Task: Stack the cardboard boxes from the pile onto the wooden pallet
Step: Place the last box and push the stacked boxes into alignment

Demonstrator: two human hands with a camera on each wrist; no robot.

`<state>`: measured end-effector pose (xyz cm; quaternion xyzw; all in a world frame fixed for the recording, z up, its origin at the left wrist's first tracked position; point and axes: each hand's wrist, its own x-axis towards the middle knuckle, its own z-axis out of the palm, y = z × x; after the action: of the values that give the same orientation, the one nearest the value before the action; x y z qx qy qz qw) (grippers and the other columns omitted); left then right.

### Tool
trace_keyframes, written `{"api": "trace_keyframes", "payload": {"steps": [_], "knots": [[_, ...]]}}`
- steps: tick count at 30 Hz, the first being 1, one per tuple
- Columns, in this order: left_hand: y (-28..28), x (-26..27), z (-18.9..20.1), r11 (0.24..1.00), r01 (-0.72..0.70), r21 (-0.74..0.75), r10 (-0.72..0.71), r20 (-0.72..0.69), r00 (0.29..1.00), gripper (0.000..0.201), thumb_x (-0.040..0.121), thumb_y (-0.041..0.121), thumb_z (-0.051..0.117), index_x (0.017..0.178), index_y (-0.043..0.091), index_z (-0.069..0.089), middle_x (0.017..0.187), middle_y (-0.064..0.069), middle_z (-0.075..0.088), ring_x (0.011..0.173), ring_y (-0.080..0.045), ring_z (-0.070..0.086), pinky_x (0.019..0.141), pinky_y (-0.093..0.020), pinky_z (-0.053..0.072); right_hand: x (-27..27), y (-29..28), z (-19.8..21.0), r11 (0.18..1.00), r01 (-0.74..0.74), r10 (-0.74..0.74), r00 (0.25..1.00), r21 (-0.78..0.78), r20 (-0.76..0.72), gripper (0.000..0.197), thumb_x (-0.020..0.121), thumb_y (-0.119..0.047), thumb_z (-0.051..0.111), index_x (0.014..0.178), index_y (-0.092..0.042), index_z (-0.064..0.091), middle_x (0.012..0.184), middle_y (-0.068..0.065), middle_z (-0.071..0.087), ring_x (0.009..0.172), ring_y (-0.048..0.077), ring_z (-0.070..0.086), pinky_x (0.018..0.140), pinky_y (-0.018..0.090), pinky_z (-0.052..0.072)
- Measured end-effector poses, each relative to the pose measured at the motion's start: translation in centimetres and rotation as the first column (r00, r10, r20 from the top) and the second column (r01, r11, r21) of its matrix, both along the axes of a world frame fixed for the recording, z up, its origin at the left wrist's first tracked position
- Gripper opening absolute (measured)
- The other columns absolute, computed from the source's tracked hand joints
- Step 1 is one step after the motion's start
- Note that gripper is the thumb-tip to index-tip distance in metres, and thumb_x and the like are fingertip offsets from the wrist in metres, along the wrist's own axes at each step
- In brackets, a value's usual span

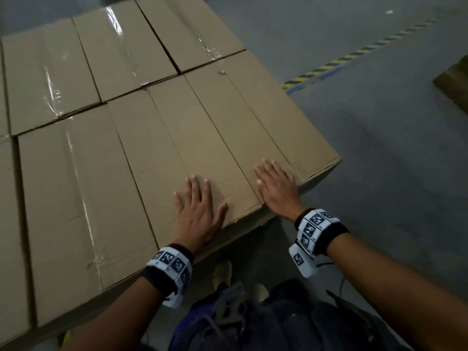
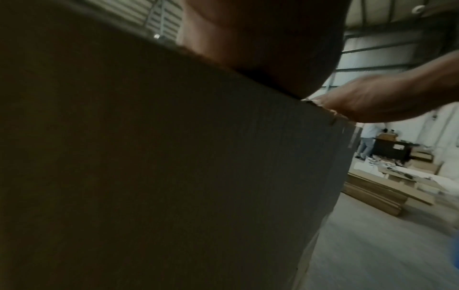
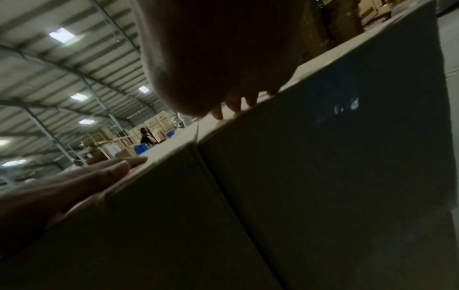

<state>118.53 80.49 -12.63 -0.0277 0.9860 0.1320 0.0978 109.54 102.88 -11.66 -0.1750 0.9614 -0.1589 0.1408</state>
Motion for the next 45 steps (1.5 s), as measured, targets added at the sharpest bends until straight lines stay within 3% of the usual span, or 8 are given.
{"api": "trace_keyframes", "payload": {"steps": [6, 10, 16, 21, 25, 33, 39, 45], "knots": [[6.1, -1.5, -0.3, 0.972, 0.184, -0.149, -0.193, -0.047, 0.98, 0.106, 0.086, 0.085, 0.024, 0.16, 0.011, 0.009, 0.166, -0.019, 0.0, 0.154, -0.038, -0.002, 0.121, -0.059, 0.004, -5.4, 6.3, 1.2, 0.868, -0.429, 0.458, 0.886, 0.25, -0.071, 0.078, 0.091, -0.051, 0.051, 0.157, -0.027, 0.017, 0.166, 0.01, -0.003, 0.153, 0.028, -0.007, 0.121, 0.059, 0.005], [8.8, -3.2, -0.7, 0.977, 0.062, -0.203, -0.053, 0.05, 0.997, 0.116, 0.082, 0.074, 0.056, 0.16, 0.018, -0.011, 0.166, -0.016, -0.017, 0.153, -0.035, -0.015, 0.124, -0.059, 0.003, -7.6, 8.4, 0.7, 0.774, -0.566, 0.58, 0.814, 0.284, 0.042, 0.086, 0.092, -0.06, 0.044, 0.158, -0.033, -0.003, 0.165, 0.009, -0.016, 0.152, 0.025, -0.015, 0.12, 0.058, -0.001], [10.2, -2.9, 0.6, 0.976, -0.076, -0.204, 0.098, 0.096, 0.991, 0.12, 0.074, 0.072, 0.067, 0.162, 0.024, 0.0, 0.168, -0.011, -0.006, 0.155, -0.034, -0.001, 0.121, -0.064, 0.016, -9.2, 9.8, 2.1, 0.727, -0.673, 0.662, 0.74, 0.136, 0.119, 0.078, 0.096, -0.05, 0.05, 0.159, -0.028, 0.01, 0.166, 0.009, -0.004, 0.153, 0.023, -0.002, 0.121, 0.051, 0.007], [12.6, -5.5, 3.0, 0.981, -0.179, -0.073, 0.19, 0.183, 0.965, 0.139, 0.051, 0.107, 0.031, 0.155, 0.032, -0.022, 0.161, -0.004, -0.03, 0.15, -0.025, -0.025, 0.122, -0.052, -0.004, -15.0, 12.6, 3.7, 0.771, -0.634, 0.637, 0.769, -0.059, 0.054, 0.069, 0.098, -0.04, 0.051, 0.157, -0.02, 0.021, 0.166, 0.011, 0.008, 0.153, 0.023, 0.009, 0.121, 0.039, 0.018], [15.9, -10.9, 3.6, 0.948, -0.306, 0.086, 0.304, 0.03, 0.952, 0.132, 0.056, 0.107, 0.015, 0.161, 0.029, -0.006, 0.167, -0.005, -0.017, 0.153, -0.023, -0.015, 0.124, -0.049, 0.003, -21.5, 15.3, 3.9, 0.79, -0.606, 0.612, 0.788, -0.091, 0.064, 0.066, 0.101, -0.038, 0.049, 0.157, -0.016, 0.021, 0.166, 0.012, 0.008, 0.153, 0.023, 0.007, 0.122, 0.041, 0.017], [18.9, -25.4, 4.0, 0.721, -0.617, 0.317, 0.648, 0.007, 0.762, 0.086, 0.098, 0.054, 0.047, 0.162, 0.014, 0.004, 0.169, -0.015, -0.002, 0.156, -0.027, -0.004, 0.124, -0.039, 0.001, -35.9, 17.0, 7.0, 0.817, -0.511, 0.543, 0.838, -0.268, 0.054, 0.07, 0.094, -0.039, 0.064, 0.154, -0.021, 0.033, 0.165, 0.003, 0.018, 0.151, 0.018, 0.018, 0.118, 0.034, 0.022], [18.1, -33.1, 6.3, 0.549, -0.74, 0.39, 0.793, 0.036, 0.608, 0.083, 0.1, 0.05, 0.051, 0.162, 0.015, 0.007, 0.169, -0.014, 0.004, 0.156, -0.027, -0.001, 0.124, -0.044, 0.007, -47.8, 14.9, 10.9, 0.784, -0.559, 0.577, 0.816, -0.269, -0.012, 0.067, 0.093, -0.041, 0.064, 0.151, -0.021, 0.038, 0.161, 0.006, 0.03, 0.148, 0.02, 0.028, 0.117, 0.034, 0.025], [16.9, -39.4, 7.5, 0.389, -0.827, 0.406, 0.906, -0.007, 0.424, 0.078, 0.101, 0.05, 0.049, 0.16, 0.013, 0.016, 0.167, -0.015, 0.014, 0.154, -0.03, 0.008, 0.124, -0.047, 0.014, -56.5, 8.7, 12.0, 0.661, -0.734, 0.747, 0.663, -0.156, 0.047, 0.076, 0.092, -0.05, 0.061, 0.155, -0.027, 0.027, 0.166, 0.002, 0.012, 0.151, 0.02, 0.017, 0.12, 0.04, 0.023]]}}
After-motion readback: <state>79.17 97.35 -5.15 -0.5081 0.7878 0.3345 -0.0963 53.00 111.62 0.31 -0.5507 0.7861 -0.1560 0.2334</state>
